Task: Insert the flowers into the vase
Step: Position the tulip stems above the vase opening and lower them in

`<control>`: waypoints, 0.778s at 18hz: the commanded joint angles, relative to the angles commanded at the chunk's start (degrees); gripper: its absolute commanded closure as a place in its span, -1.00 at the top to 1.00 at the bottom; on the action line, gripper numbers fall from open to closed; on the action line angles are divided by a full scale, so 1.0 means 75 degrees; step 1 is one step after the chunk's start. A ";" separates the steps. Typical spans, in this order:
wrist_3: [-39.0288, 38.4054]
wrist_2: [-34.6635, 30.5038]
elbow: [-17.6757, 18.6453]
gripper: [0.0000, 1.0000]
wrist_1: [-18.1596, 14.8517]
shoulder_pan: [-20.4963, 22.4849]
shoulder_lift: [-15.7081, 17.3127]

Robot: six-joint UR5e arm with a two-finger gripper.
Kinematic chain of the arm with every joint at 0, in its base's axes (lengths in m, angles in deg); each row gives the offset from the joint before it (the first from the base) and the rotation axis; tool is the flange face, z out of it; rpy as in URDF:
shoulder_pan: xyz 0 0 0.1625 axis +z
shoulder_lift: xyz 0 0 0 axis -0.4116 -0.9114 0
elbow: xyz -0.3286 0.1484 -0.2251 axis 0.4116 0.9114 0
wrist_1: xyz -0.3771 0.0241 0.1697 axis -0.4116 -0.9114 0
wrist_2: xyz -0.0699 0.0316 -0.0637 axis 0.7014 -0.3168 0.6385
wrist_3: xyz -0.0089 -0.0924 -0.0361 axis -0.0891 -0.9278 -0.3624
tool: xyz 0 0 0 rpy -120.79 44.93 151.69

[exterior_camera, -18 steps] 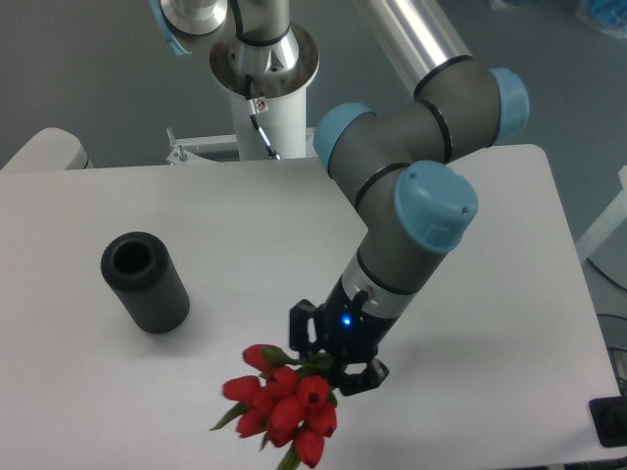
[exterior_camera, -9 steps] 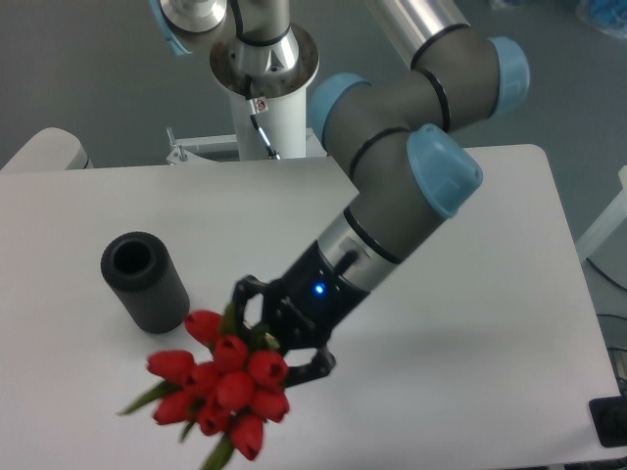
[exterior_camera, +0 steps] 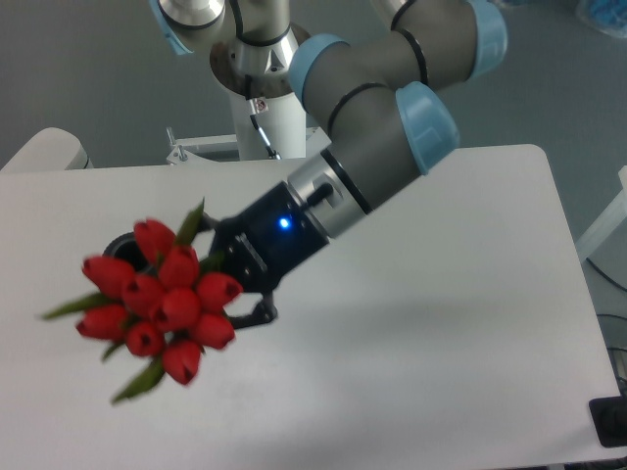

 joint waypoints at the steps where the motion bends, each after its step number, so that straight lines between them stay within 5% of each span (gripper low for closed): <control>1: 0.0012 0.0058 0.0141 -1.00 0.0118 -0.0012 0.0035; 14: 0.1686 0.1336 0.2191 -1.00 0.0271 -0.0012 0.1054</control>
